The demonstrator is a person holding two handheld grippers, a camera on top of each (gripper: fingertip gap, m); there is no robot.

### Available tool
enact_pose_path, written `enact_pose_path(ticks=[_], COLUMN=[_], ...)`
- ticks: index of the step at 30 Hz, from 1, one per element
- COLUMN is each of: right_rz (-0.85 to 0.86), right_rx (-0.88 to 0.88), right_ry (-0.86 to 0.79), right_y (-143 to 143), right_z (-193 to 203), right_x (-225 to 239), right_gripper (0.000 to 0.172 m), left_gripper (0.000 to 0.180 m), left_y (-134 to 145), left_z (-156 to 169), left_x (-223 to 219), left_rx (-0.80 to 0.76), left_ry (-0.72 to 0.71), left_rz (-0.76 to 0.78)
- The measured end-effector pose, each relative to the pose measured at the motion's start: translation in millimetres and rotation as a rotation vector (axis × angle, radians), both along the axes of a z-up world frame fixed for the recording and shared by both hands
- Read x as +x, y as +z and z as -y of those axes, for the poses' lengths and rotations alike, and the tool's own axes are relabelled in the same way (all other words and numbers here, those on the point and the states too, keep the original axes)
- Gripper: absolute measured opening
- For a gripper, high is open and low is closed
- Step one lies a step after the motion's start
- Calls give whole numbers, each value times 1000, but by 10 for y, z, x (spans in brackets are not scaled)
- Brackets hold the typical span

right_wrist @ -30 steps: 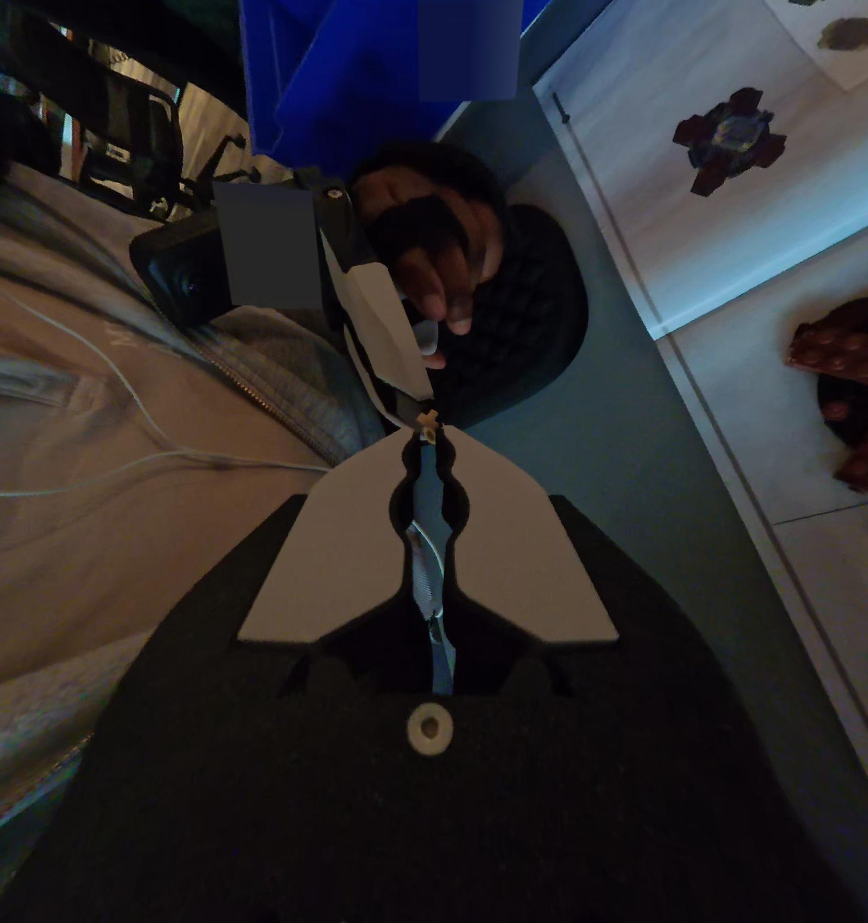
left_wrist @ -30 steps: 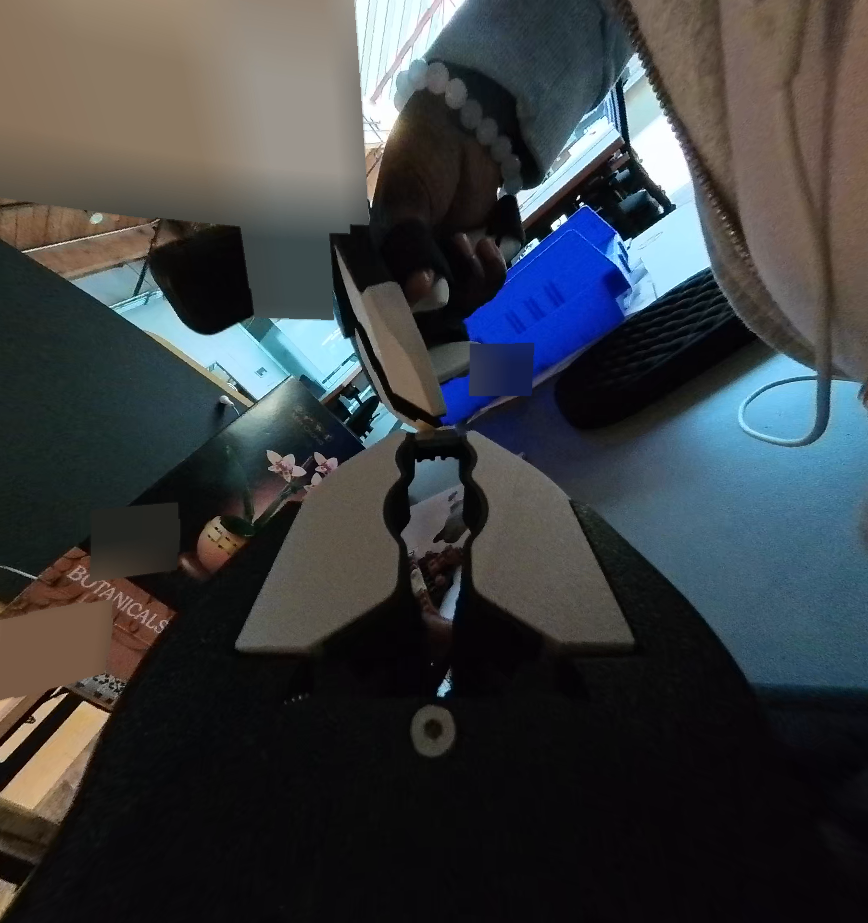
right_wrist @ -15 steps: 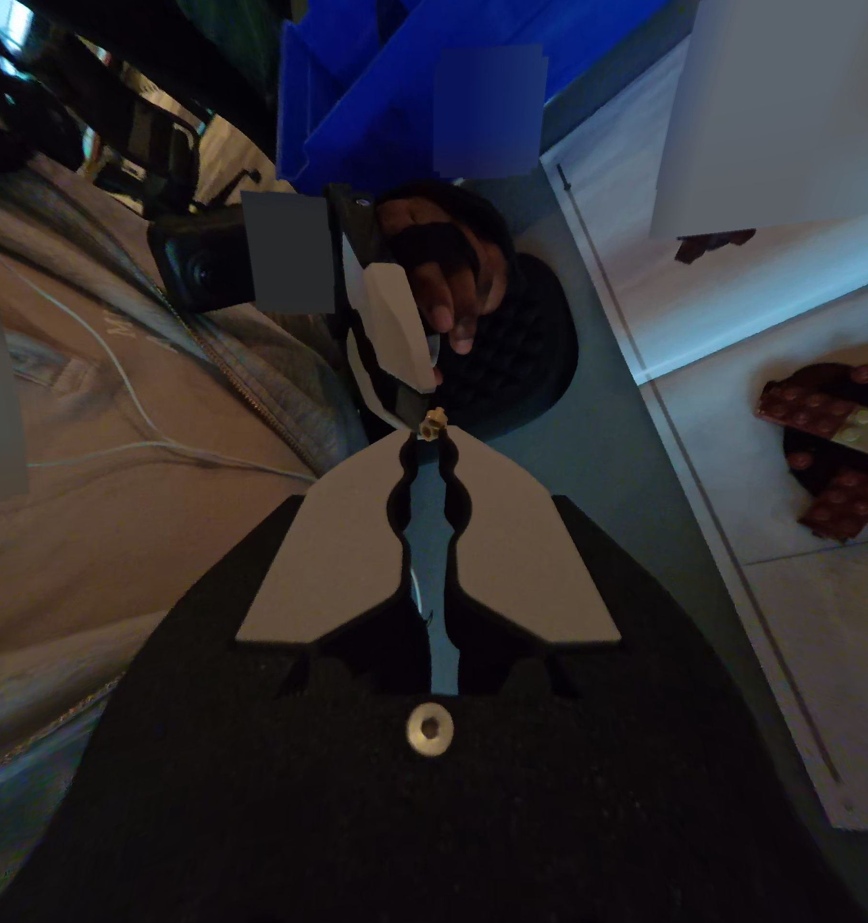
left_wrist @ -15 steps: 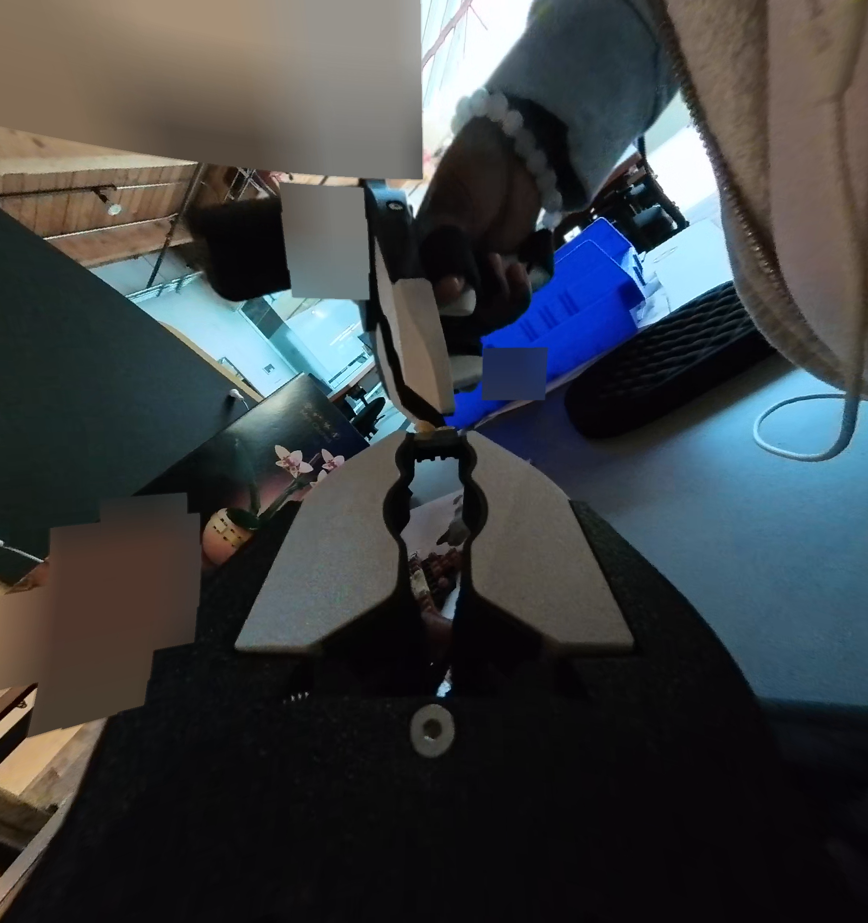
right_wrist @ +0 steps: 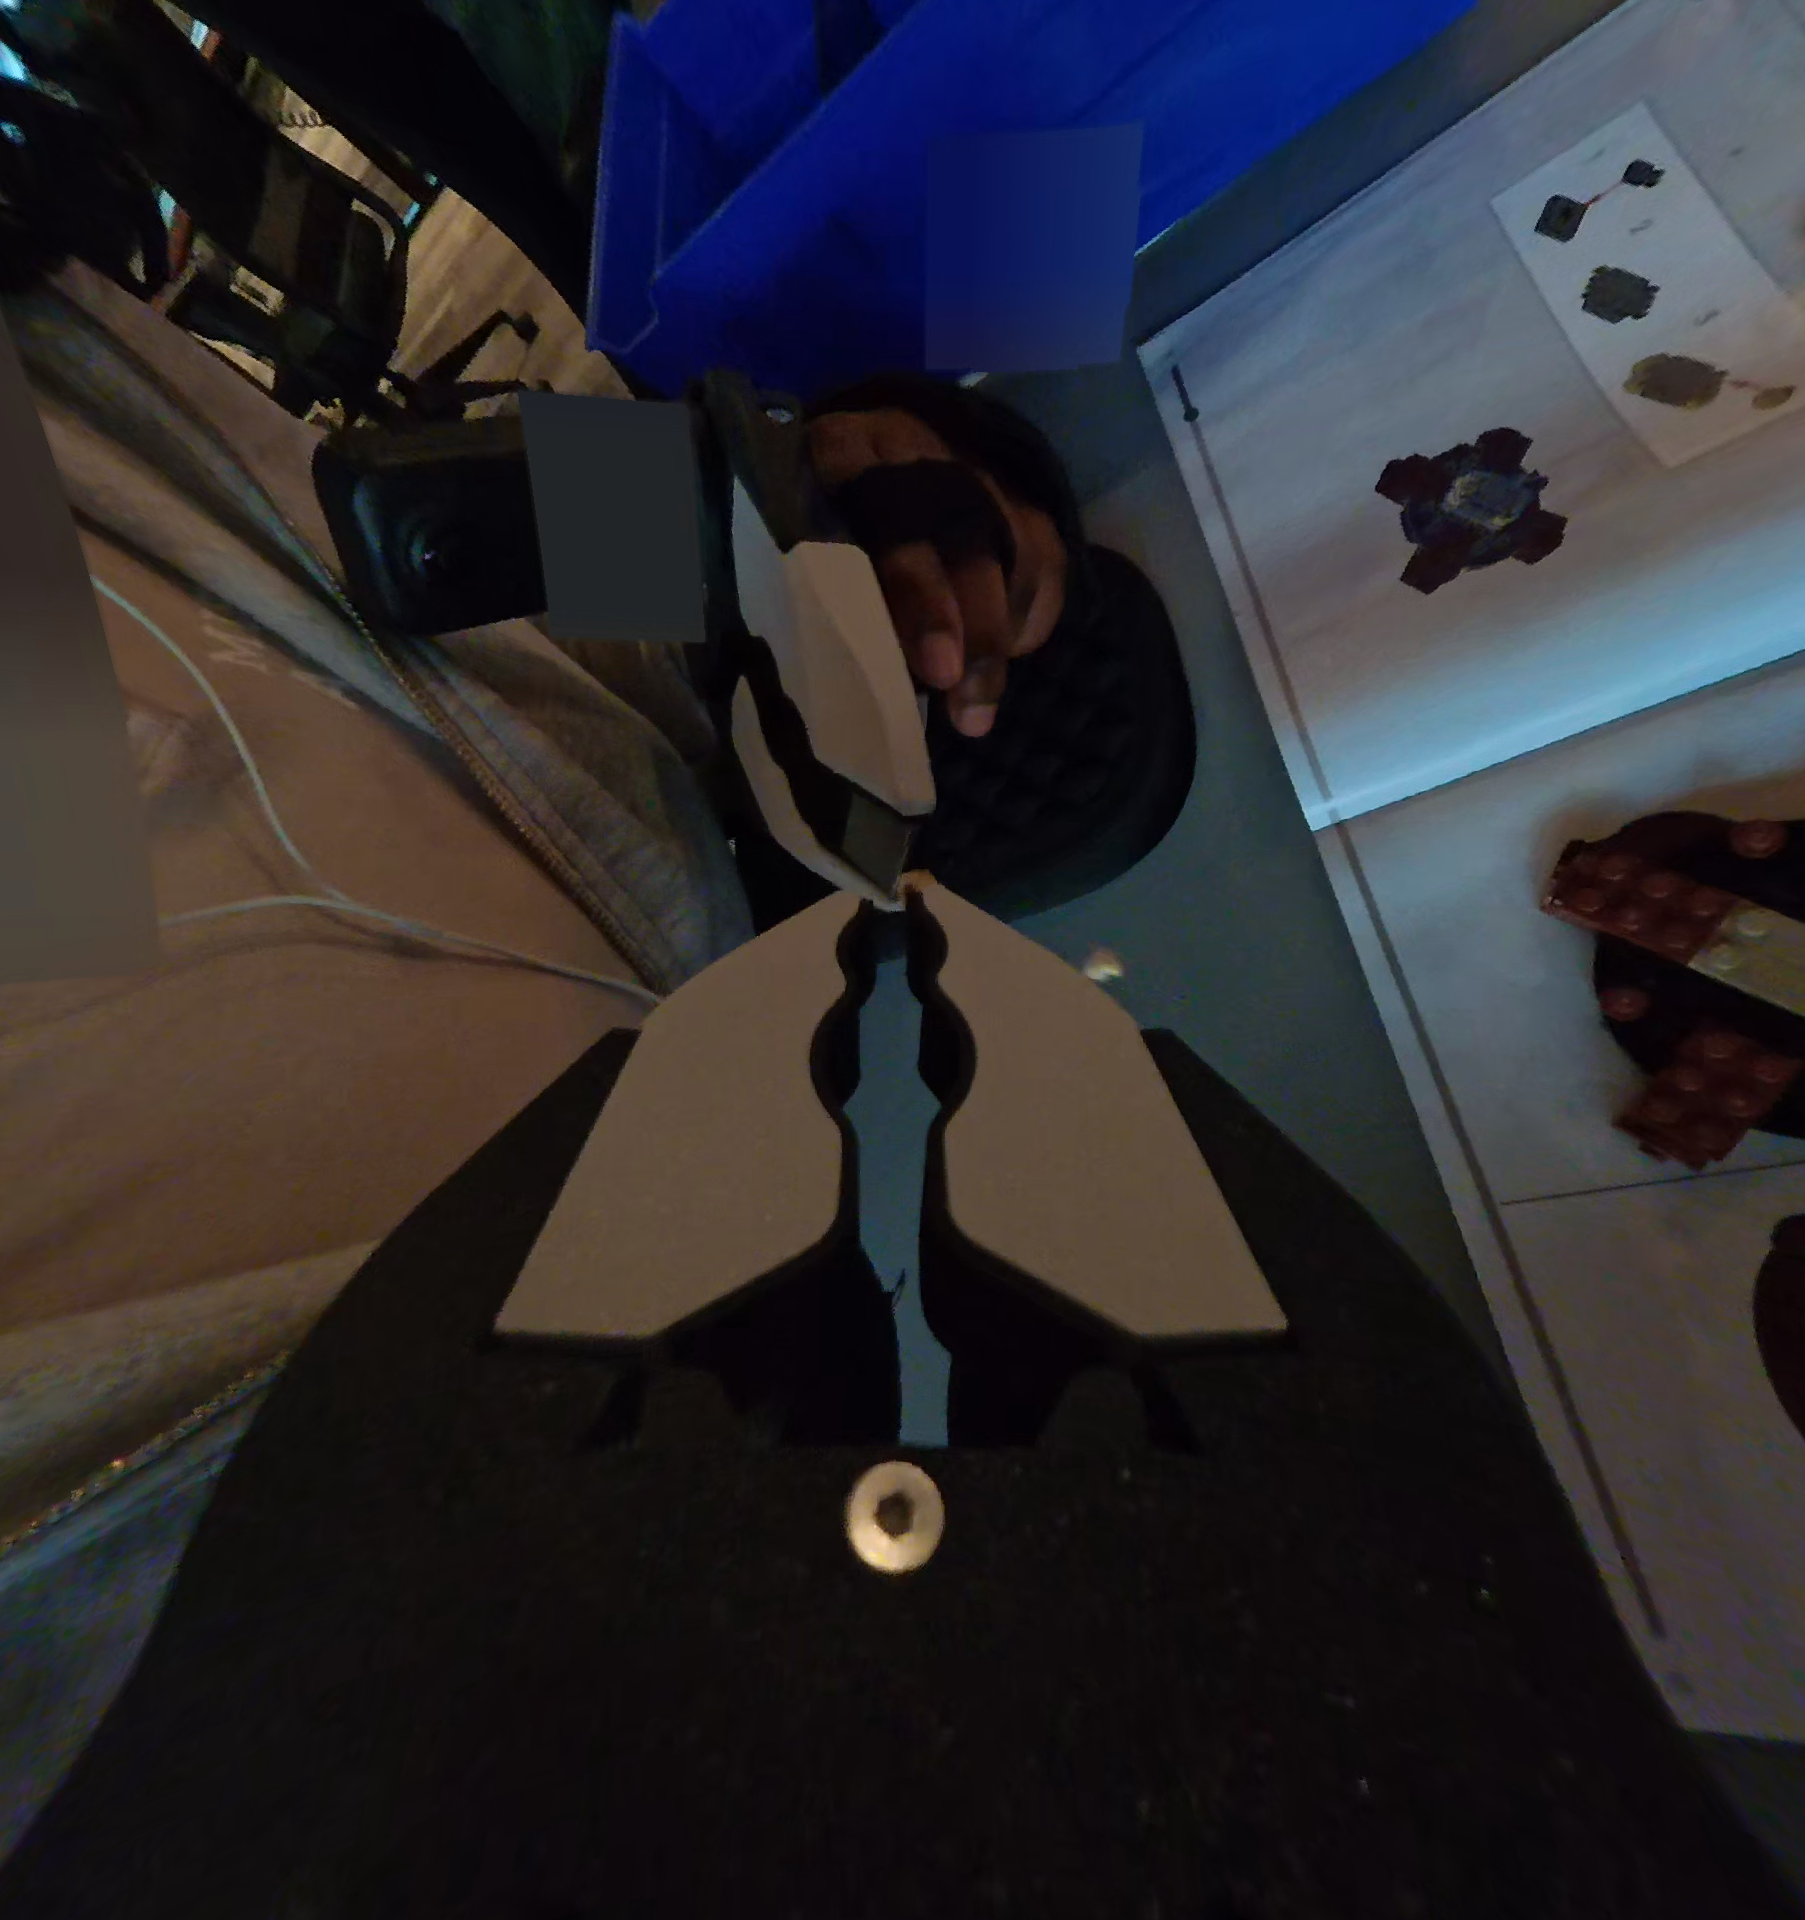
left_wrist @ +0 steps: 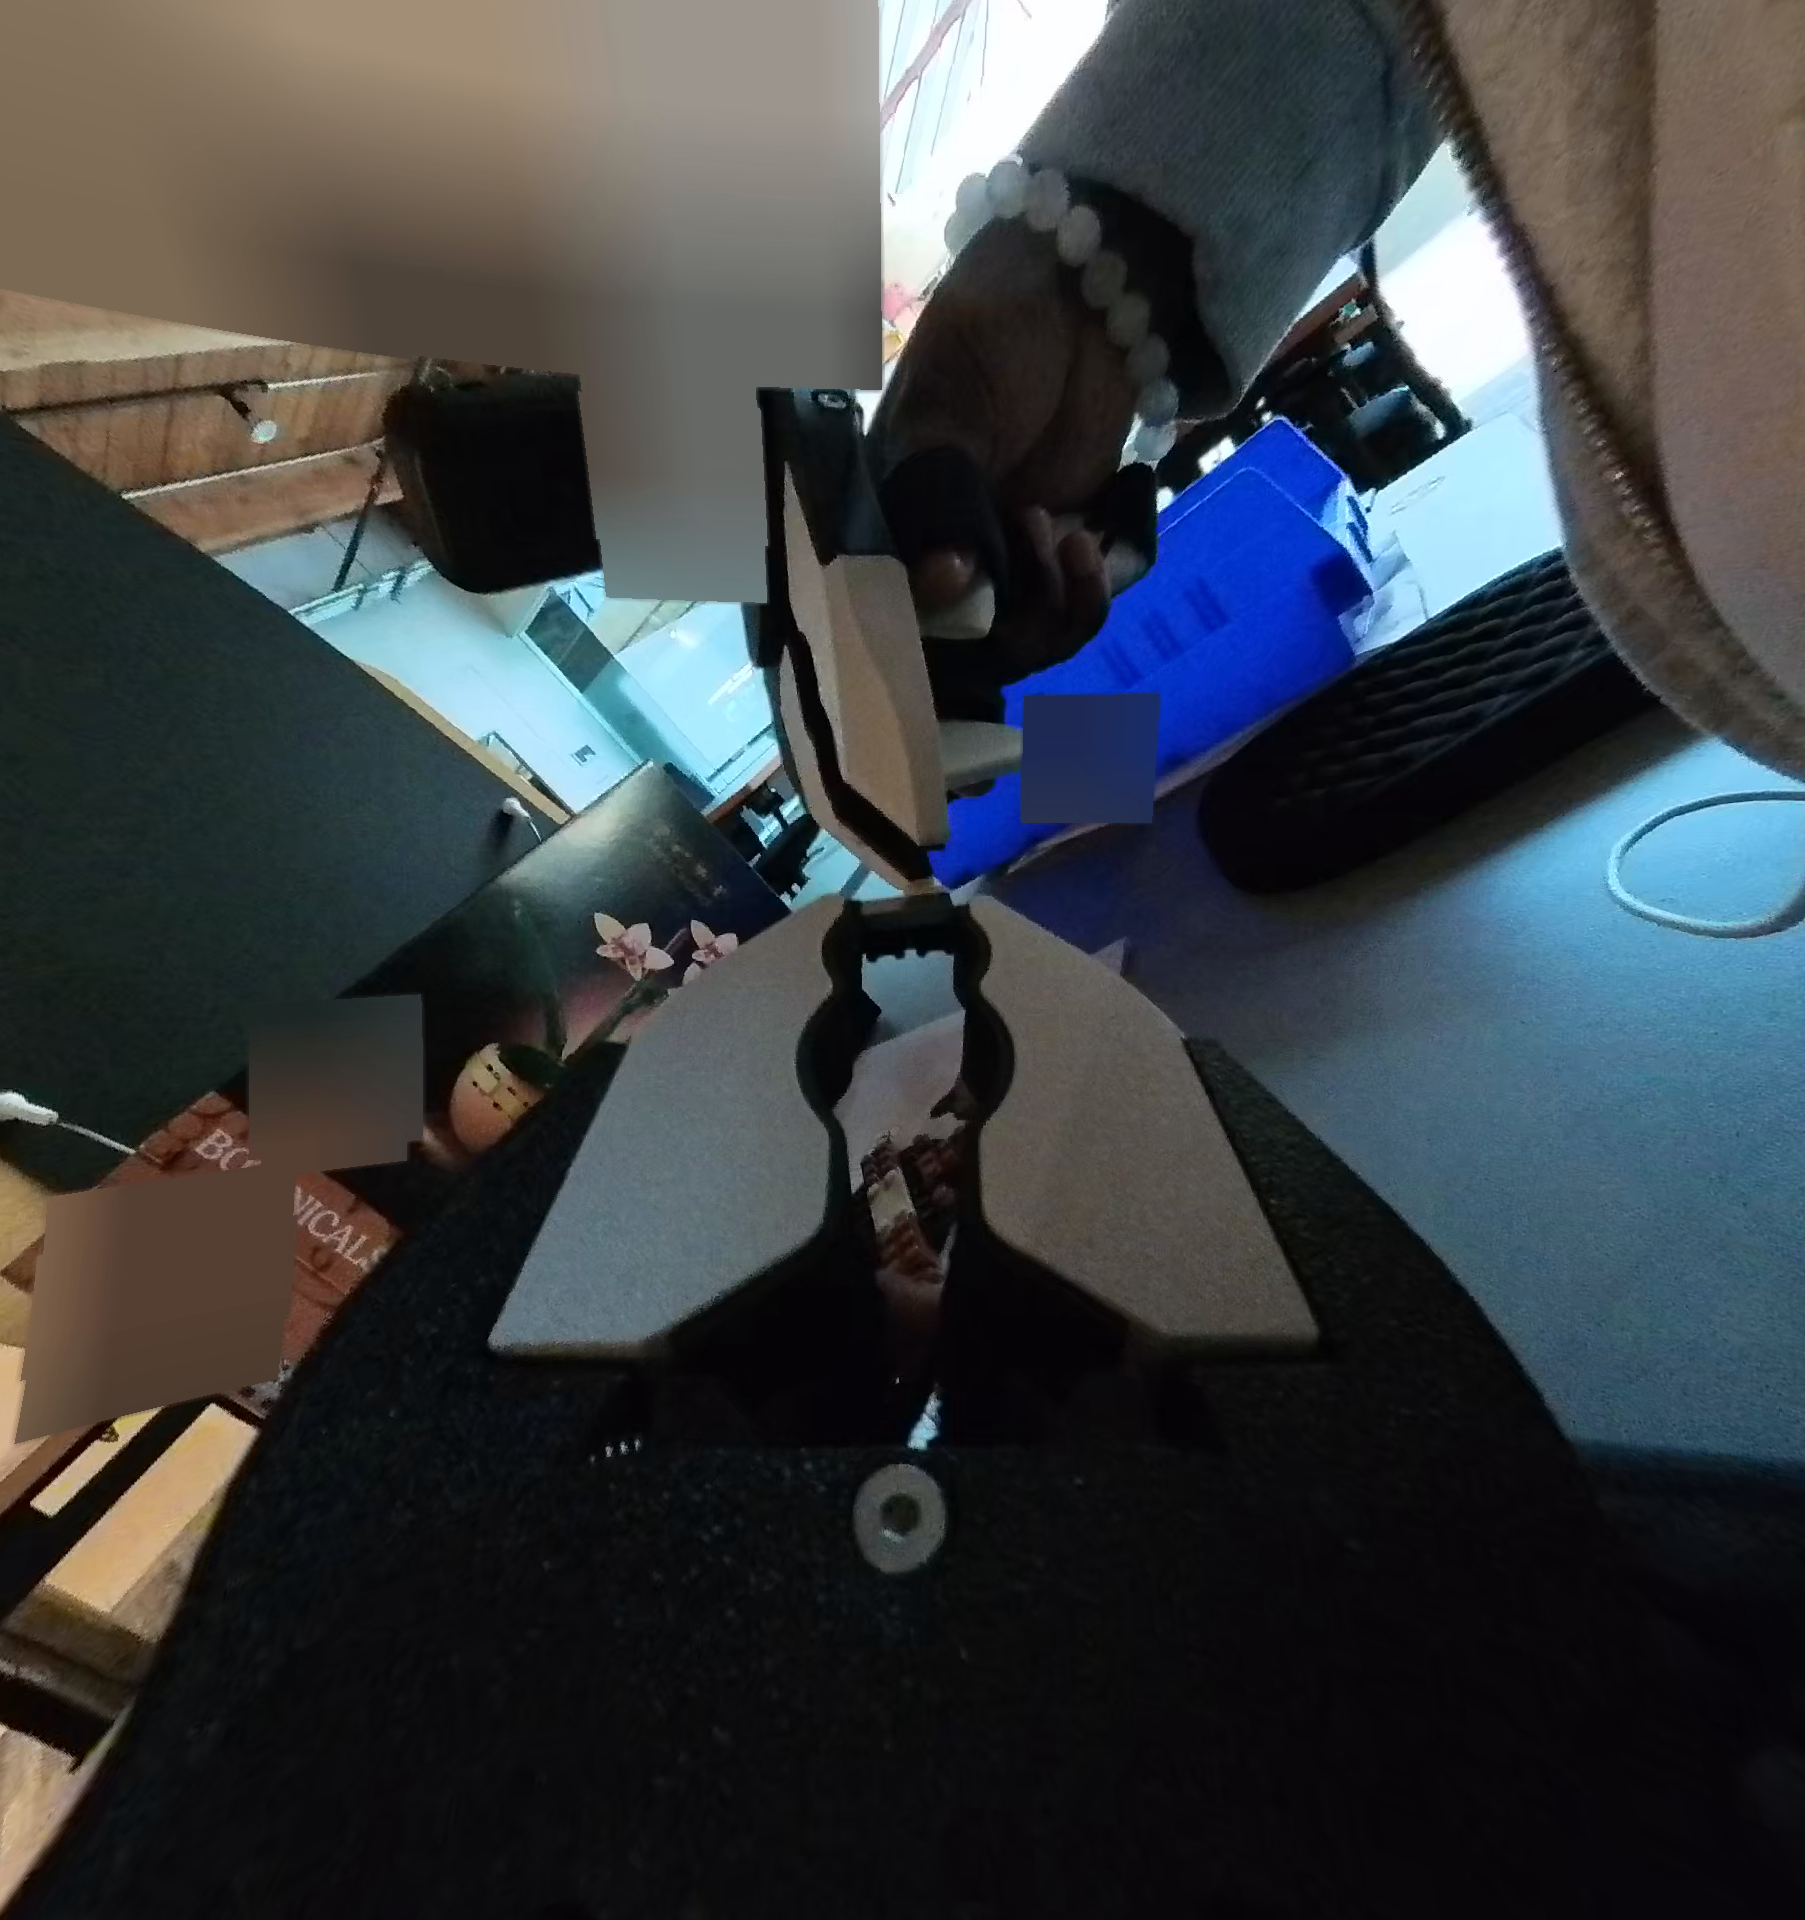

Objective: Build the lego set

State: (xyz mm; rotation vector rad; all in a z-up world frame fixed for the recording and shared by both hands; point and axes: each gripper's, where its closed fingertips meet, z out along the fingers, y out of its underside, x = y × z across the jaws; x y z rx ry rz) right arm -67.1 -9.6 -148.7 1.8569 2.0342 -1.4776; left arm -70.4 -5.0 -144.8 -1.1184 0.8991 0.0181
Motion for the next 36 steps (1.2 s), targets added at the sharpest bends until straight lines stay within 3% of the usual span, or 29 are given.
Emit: enact_pose_path(ticks=[3, 6, 9, 11, 12, 13, 14, 16, 17, 20, 22, 24, 25, 29, 36], right_rz=[-33, -170, -352, -392, -378, -360, -344, -332, -345, -309, -318, -316, -301, -195, -119], right_rx=[3, 233, 417, 520, 571, 625, 688, 775, 773, 692, 589, 462, 414, 555, 841], right_ry=[-44, -69, -58, -63, -49, -42, -78, -115, -98, -237, -393, -483, -489, -403, -243], right_y=[-32, -238, -433, -583, -684, -771, -825, -878, -873, -835, -753, -687, -689, -903, -1135], right_z=[-96, -351, -339, -265, -227, -209, -247, -310, -288, -467, -654, -781, -809, -891, -940], right_x=[-17, 38, 120, 153, 177, 189, 176, 177, 190, 218, 228, 250, 271, 356, 200], right_gripper=[4, 11, 51, 88, 96, 95, 82, 22, 3, 1, 9, 39, 43, 7, 3], left_gripper=[16, 16, 16, 16, 16, 16, 16, 16, 16, 16, 16, 16, 16, 16, 16], left_y=[-74, -117, -31, -1, 5, 8, 11, 32, 45, 104, 183, 287, 297, 1, -27], left_z=[-81, -209, -229, -225, -222, -220, -217, -206, -197, -174, -148, -83, -73, -125, -117], left_x=[-78, -299, -429, -472, -482, -486, -490, -511, -525, -585, -589, -495, -442, -220, -177], left_rx=[-70, -176, -201, -216, -228, -241, -255, -273, -278, -276, -287, -306, -323, -441, -455], left_ry=[38, 113, 107, 86, 69, 50, 29, -6, -24, -54, -81, -148, -158, -166, -183], left_rz=[17, 118, 240, 295, 314, 331, 347, 387, 408, 474, 529, 559, 550, 485, 453])
